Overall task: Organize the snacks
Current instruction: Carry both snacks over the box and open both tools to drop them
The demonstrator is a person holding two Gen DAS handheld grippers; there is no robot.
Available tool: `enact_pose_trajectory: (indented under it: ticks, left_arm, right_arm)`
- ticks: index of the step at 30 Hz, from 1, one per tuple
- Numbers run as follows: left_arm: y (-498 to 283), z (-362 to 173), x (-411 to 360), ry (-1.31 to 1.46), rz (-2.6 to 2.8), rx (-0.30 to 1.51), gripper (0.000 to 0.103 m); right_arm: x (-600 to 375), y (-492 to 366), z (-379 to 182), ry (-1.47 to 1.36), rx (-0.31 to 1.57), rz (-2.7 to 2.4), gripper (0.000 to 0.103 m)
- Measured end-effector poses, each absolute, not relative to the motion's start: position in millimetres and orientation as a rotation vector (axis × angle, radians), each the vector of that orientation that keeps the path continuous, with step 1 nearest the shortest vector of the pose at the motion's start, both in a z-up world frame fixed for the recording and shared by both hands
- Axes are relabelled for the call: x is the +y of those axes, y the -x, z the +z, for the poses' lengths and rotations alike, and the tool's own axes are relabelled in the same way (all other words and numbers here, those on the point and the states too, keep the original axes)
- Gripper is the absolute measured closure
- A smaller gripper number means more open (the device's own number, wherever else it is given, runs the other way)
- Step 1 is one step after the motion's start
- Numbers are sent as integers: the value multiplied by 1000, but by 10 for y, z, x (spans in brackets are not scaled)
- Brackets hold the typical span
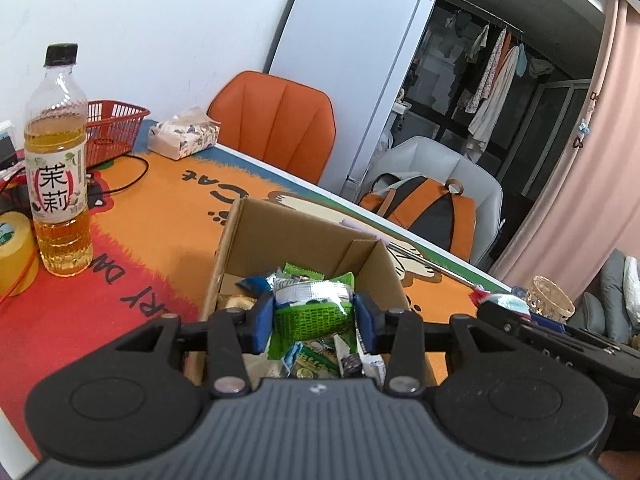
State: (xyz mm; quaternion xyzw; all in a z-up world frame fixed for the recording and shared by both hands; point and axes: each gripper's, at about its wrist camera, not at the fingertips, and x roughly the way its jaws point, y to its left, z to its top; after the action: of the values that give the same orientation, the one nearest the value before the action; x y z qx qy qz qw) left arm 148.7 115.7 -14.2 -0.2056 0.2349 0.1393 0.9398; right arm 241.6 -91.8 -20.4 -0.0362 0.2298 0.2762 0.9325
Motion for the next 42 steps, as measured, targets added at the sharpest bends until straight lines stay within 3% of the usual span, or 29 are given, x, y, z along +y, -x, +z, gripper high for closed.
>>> enact_pose_trajectory:
  ticks: [3,6,29,33,42]
  left_arm:
    - [-1451,-130,1219,419,308,483,42]
    - [-1389,-108,1267,424,304,465,35]
    - [-1103,-118,1669,469,431,433,34]
    - [-1100,-134,1725,482,452,433,33]
    - [-1133,-163,1614,472,444,437,31]
  right_arm:
    - [-835,-2386,-188,79,469,581,54]
    - [-761,-2361,-165,81,466,600,54]
    - [-197,-2408,-61,91,456,699,54]
    - [-169,-2436,-79,89,443,690,45]
    - [-310,-2407,-127,75,472,698,42]
